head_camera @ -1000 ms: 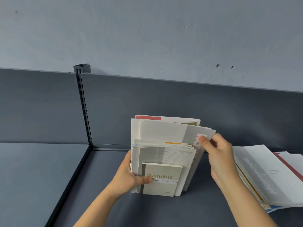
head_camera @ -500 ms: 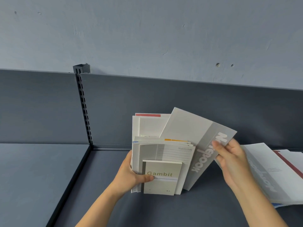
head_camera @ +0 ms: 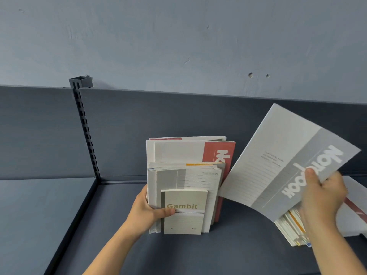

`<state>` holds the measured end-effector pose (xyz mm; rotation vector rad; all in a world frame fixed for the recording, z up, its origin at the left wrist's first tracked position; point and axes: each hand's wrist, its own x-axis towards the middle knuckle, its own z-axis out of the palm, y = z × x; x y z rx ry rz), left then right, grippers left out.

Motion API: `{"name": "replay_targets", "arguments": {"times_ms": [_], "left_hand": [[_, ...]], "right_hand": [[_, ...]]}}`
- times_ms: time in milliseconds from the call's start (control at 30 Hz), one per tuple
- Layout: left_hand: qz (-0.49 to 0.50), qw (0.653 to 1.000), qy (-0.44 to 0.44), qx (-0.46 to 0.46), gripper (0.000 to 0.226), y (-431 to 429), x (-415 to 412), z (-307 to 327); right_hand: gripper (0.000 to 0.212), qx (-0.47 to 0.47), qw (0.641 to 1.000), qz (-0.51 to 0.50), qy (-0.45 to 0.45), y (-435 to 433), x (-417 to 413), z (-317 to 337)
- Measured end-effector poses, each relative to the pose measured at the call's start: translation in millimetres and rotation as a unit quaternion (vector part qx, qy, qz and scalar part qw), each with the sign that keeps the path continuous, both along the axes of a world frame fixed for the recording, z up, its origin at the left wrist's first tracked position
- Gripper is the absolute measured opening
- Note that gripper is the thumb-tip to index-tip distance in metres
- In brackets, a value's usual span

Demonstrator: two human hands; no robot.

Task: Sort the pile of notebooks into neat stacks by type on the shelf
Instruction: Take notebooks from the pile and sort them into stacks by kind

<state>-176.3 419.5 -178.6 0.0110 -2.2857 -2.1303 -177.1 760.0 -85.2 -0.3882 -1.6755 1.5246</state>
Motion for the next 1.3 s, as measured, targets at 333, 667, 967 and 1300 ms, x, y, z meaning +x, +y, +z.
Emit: {"name": "replay_targets", "arguments": {"times_ms": [333, 667, 967, 1300], "left_hand": [[-0.004, 1.000, 0.010, 0.002, 0.066, -2.0, 0.7, -0.8], [-0.054, 0.998, 0.019, 0.004, 0.068, -4.0, 3.9, 7.0], [-0.019, 1.000, 0.021, 0.004, 0.088, -0.8, 9.0, 8.5], [-0.041, 0.999, 0.000, 0.009, 0.070, -0.9, 3.3, 6.2]], "right_hand": [[0.033, -0.048, 0.993, -0.102, 0.029, 13.0, 3.4, 0.9], [0.022, -0.064, 0.975, 0.194, -0.088, -55.9, -22.7, -37.0], [0.035, -0.188, 0.869, 0.437, -0.138, -106.6, -22.4, -21.3], [0.040, -0.021, 0.925, 0.375, -0.059, -88.2, -4.8, -28.5]]}}
